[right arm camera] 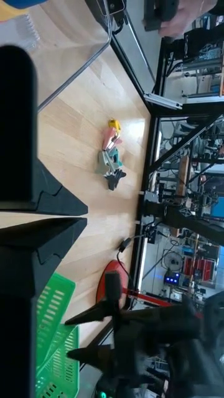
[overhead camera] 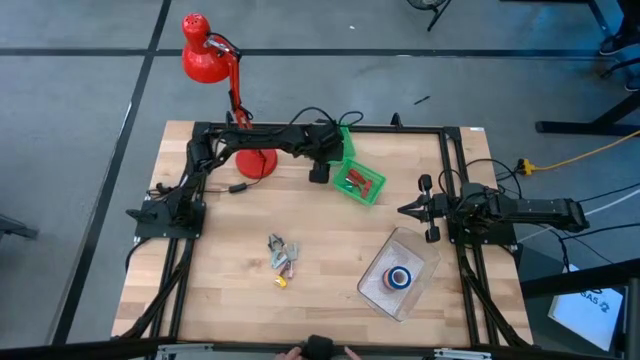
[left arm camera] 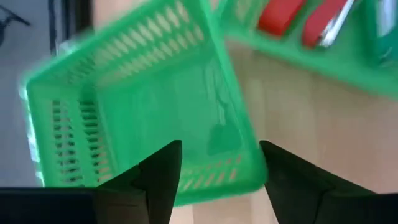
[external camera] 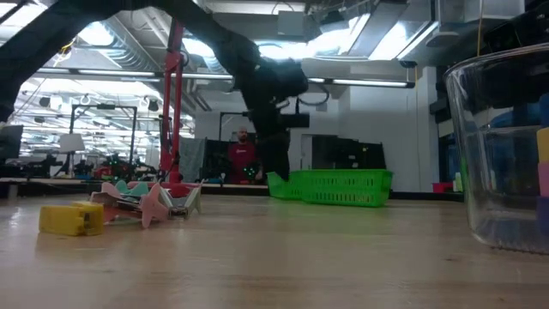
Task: Pick and place Stapler, Stapler remover, tape
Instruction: Move the top green bin to the center of the table
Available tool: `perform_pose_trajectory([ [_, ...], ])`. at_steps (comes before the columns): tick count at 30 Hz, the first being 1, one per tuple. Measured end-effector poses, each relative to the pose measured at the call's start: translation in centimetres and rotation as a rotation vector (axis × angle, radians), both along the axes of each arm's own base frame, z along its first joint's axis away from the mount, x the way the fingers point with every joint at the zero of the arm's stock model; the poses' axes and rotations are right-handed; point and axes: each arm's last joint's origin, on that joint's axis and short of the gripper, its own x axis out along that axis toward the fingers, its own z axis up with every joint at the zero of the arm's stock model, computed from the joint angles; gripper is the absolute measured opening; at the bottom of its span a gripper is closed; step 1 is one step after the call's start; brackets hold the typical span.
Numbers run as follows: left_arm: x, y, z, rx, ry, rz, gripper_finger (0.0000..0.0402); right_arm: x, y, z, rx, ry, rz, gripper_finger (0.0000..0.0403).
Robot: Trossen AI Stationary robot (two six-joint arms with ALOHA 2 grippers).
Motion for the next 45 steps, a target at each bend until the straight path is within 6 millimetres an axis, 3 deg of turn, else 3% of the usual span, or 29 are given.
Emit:
perform_pose_trajectory([
  [6,-0.1,0.4,-1.0,0.031,0.058,-0.033,0.0158,0.0,0.0,0.0,0.000,0.000,0.000,0.0021],
  [13,-0.1,0.4,-1.0,0.032,0.057,-0.050,0.0015,0.0,0.0,0.0,0.000,0.000,0.000,0.0021],
  [18,-0.3,0.5,-0.4,0.108,0.079,-0.008,0.0006,0.0,0.0,0.0,0.000,0.000,0.000,0.0021],
  [23,-0.8,-0.6,2.8,0.152,0.038,0.020,0.0006,0.0,0.0,0.0,0.000,0.000,0.000,0.0021],
  [30,-2.8,-5.0,8.2,0.095,0.016,0.038,0.0005,0.0,0.0,0.0,0.000,0.000,0.000,0.0021],
  [35,-4.6,-9.3,10.2,-0.004,0.078,0.047,0.0005,0.0,0.0,0.0,0.000,0.000,0.000,0.0021],
  [41,-5.5,-13.7,10.1,-0.157,0.172,0.067,0.0005,0.0,0.0,0.0,0.000,0.000,0.000,0.0021],
  [45,-5.9,-15.9,8.5,-0.194,0.210,0.129,0.0005,0.0,0.0,0.0,0.000,0.000,0.000,0.0021],
])
